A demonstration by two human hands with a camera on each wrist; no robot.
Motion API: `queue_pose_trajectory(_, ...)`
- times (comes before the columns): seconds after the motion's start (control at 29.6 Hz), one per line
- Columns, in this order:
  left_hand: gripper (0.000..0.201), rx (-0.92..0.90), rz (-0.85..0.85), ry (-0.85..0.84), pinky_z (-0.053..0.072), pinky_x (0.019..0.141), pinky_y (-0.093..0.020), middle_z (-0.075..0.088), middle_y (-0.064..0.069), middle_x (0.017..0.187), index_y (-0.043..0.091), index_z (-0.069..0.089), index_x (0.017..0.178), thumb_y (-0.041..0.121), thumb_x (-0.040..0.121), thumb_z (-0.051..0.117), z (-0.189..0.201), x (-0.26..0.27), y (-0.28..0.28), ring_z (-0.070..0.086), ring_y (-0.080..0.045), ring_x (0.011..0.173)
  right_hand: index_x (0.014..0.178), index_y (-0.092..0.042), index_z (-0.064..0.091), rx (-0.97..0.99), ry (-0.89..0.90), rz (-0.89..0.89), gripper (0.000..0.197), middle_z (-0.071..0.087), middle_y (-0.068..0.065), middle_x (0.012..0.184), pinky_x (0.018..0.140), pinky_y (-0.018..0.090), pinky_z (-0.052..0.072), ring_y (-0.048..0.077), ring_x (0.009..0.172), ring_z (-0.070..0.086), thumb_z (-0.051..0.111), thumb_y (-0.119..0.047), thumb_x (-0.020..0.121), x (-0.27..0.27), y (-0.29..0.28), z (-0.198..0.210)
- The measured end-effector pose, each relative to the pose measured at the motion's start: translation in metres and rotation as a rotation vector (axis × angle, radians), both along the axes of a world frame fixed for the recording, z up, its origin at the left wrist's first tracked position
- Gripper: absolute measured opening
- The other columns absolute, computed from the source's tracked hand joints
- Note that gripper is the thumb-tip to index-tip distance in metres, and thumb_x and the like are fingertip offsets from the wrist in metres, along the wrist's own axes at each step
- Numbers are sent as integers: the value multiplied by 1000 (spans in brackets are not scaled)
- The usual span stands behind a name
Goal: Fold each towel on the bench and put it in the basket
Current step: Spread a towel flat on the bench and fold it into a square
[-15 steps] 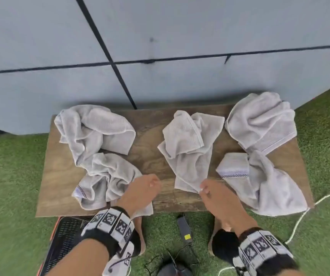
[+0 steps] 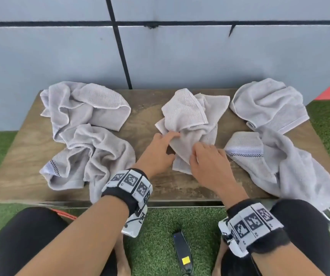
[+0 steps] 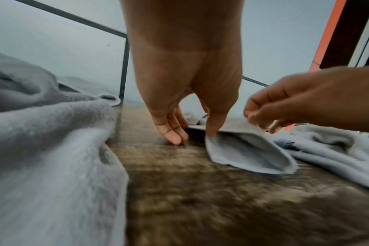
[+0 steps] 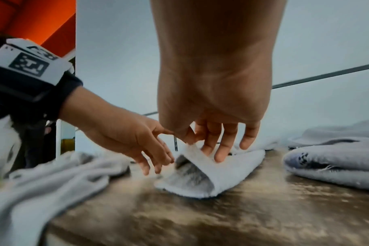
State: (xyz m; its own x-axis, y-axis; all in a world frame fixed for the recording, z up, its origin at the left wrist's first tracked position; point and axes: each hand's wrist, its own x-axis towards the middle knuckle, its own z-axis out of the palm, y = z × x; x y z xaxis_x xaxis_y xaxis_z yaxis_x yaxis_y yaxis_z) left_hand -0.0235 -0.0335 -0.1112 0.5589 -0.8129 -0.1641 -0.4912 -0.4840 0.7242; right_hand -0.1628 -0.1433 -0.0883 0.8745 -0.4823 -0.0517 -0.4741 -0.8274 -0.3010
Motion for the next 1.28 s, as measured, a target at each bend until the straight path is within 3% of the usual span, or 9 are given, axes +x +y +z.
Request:
queue_pose_trajectory(0.2,39,-55,85,-10,37,91,-22,43,-7,128,22,60,130,19,92,65,41,-32,20,48,-23,111,94,-13,44,359,-336,55,15,56,-2,72,55,35,39,13,57,48,41,-24,103,-24,28,58)
queue_pose_trajectory(0.3,10,-126,94,-31,45,89,-35,58,6,95,39,70,85,29,87,69,61,-36,36,54,-31,106,95,-1,42,562,-468,-8,20,43,-1,68,48,19,33,5,51,33,40,-18,105,-38,33,76)
queue_pose_trajectory(0.37,18,-148,128,-45,45,79,-33,56,5,83,45,64,68,35,81,72,66,-32,43,57,-32,99,95,-4,42,568,-491,-53,19,40,-2,70,49,16,34,3,52,33,40,-20,106,-47,31,81)
queue_pose_trajectory(0.54,23,-138,71,-137,32,49,-24,53,10,63,27,58,72,31,94,63,85,-39,59,51,-9,54,97,-18,44,560,-499,-87,20,46,-9,77,57,17,36,0,59,41,48,-37,104,-60,36,92)
queue_pose_trajectory(0.67,19,-207,81,-153,39,54,-28,53,13,61,32,63,76,24,93,64,89,-40,72,50,-6,58,95,-20,53,477,-407,-33,26,55,-10,82,64,26,38,7,72,48,72,-36,90,-64,37,106)
queue_pose_trajectory(0.81,8,-240,213,-222,36,62,-27,62,5,69,16,71,90,15,93,63,93,-21,85,58,-17,69,85,-21,61,323,-450,-41,10,61,-11,81,63,16,37,10,76,53,65,-18,93,-62,19,111)
queue_pose_trajectory(0.91,29,-238,243,-259,33,57,-30,52,2,62,16,57,69,23,97,60,101,-8,91,48,-19,63,87,-11,67,312,-494,-95,12,64,-4,78,65,23,39,14,73,53,60,-15,96,-59,4,110)
queue_pose_trajectory(1.08,53,-335,363,-212,26,56,-34,31,3,55,15,33,60,45,98,54,130,3,84,31,-15,54,66,-28,46,223,-454,-275,38,50,-8,65,59,33,32,13,62,46,48,-34,103,-49,-21,111)
queue_pose_trajectory(1.28,54,-37,25,-65,22,56,-29,35,4,59,14,41,63,53,85,71,150,14,72,32,-11,56,88,-14,60,257,-500,-326,30,60,0,79,63,33,37,21,77,55,44,-33,104,-37,-39,113)
